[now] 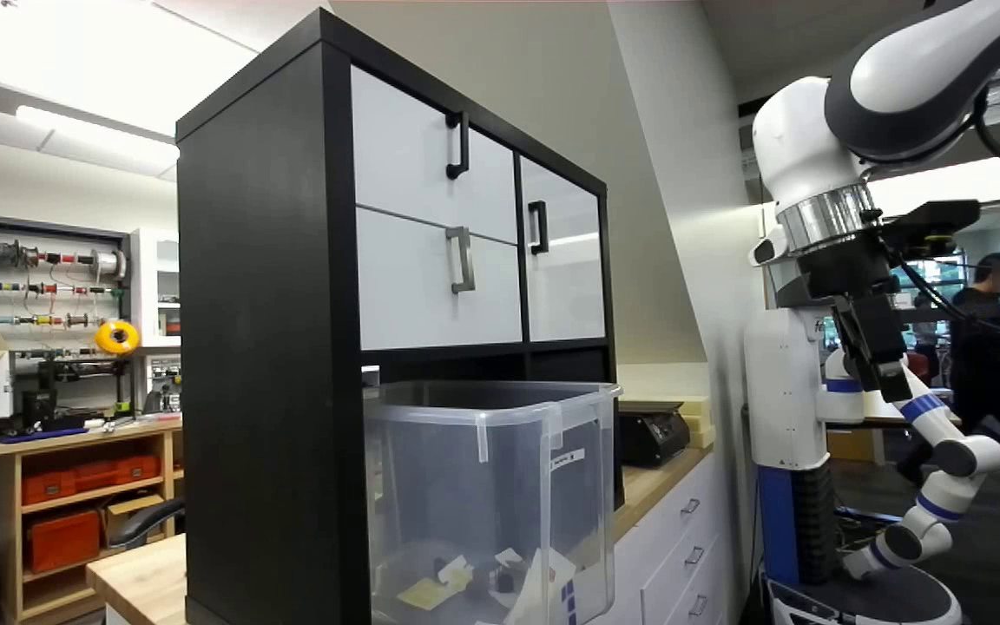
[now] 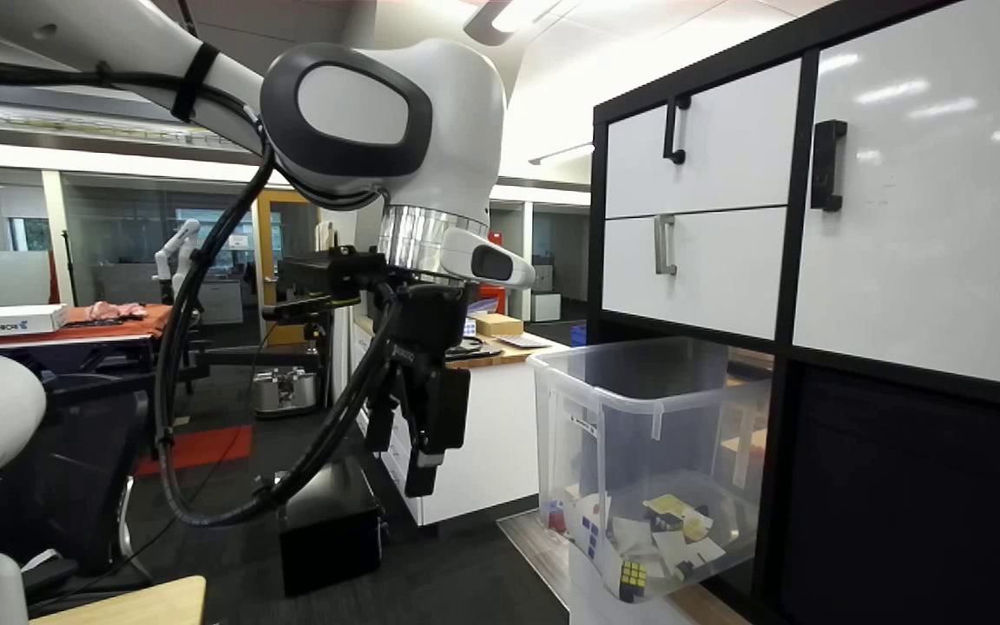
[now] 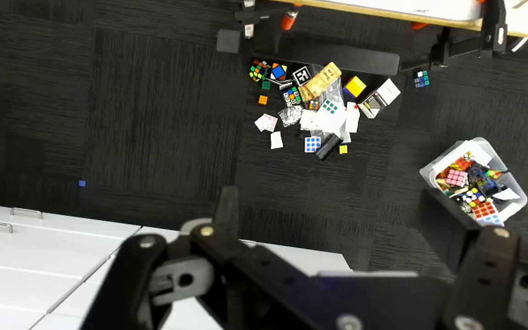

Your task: Push the storage box into the bottom of the black and white cabinet

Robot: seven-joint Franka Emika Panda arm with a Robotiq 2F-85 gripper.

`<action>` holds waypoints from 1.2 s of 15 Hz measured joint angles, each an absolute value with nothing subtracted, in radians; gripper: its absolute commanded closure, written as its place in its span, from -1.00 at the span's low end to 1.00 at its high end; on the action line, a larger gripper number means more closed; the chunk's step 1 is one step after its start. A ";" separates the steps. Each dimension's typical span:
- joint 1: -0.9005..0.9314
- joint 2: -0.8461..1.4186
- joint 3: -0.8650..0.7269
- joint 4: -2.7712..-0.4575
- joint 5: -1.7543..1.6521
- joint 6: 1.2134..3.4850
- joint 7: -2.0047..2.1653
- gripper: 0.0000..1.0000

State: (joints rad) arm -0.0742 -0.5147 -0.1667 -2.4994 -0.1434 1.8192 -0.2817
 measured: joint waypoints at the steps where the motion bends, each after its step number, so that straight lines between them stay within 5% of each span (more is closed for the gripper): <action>1: -0.074 -0.515 -0.167 -2.499 -0.143 1.819 -0.282 -1.00; 18: -0.050 -0.515 -0.134 -2.523 -0.086 1.944 -0.278 -1.00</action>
